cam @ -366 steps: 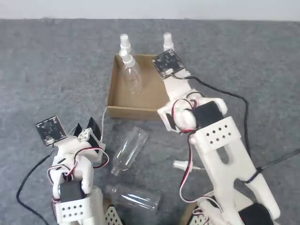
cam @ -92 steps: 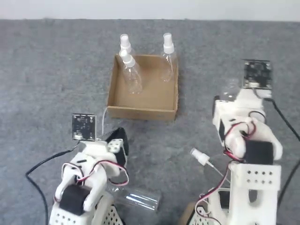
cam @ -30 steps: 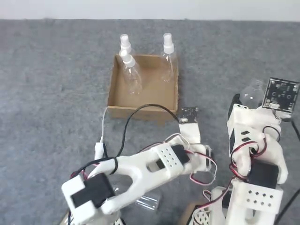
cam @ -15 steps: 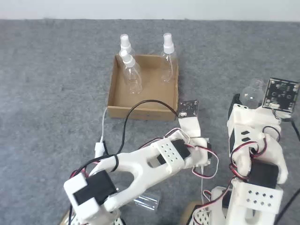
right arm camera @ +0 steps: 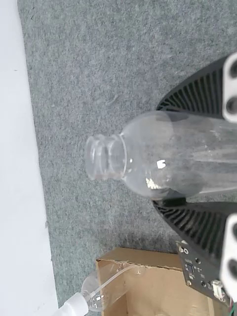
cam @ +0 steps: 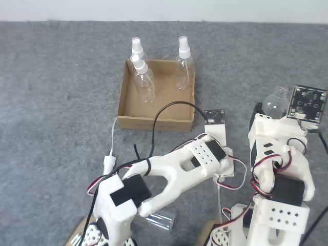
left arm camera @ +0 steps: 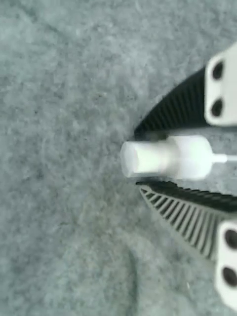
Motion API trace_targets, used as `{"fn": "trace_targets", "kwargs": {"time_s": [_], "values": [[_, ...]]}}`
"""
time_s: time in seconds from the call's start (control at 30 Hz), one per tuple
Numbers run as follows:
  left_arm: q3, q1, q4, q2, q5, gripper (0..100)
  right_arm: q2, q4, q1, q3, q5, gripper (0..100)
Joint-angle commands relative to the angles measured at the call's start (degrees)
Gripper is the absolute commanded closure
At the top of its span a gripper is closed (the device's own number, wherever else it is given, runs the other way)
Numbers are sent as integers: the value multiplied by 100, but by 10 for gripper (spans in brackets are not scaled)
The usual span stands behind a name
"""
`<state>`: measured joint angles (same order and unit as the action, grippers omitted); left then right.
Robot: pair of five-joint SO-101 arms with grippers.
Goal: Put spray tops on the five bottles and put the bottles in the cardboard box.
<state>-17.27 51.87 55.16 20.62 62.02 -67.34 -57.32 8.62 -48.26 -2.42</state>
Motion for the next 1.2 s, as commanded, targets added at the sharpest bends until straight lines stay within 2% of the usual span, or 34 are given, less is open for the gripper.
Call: {"fn": "trace_targets", "kwargs": {"time_s": [0.0, 0.47, 0.67, 0.83, 1.17], "values": [[286, -26, 149, -18, 53, 992, -154, 163, 75, 62, -9, 925], [321, -325, 624, -79, 9, 989, -154, 163, 75, 62, -9, 925], [207, -563, 1108, -1037, -193, 989, -154, 163, 75, 62, -9, 925], [-119, -1125, 1116, -1714, -466, 989, -154, 163, 75, 62, -18, 925], [-673, -1433, 1108, -2813, -738, 989, -127, 163, 40, 53, -35, 928]]}}
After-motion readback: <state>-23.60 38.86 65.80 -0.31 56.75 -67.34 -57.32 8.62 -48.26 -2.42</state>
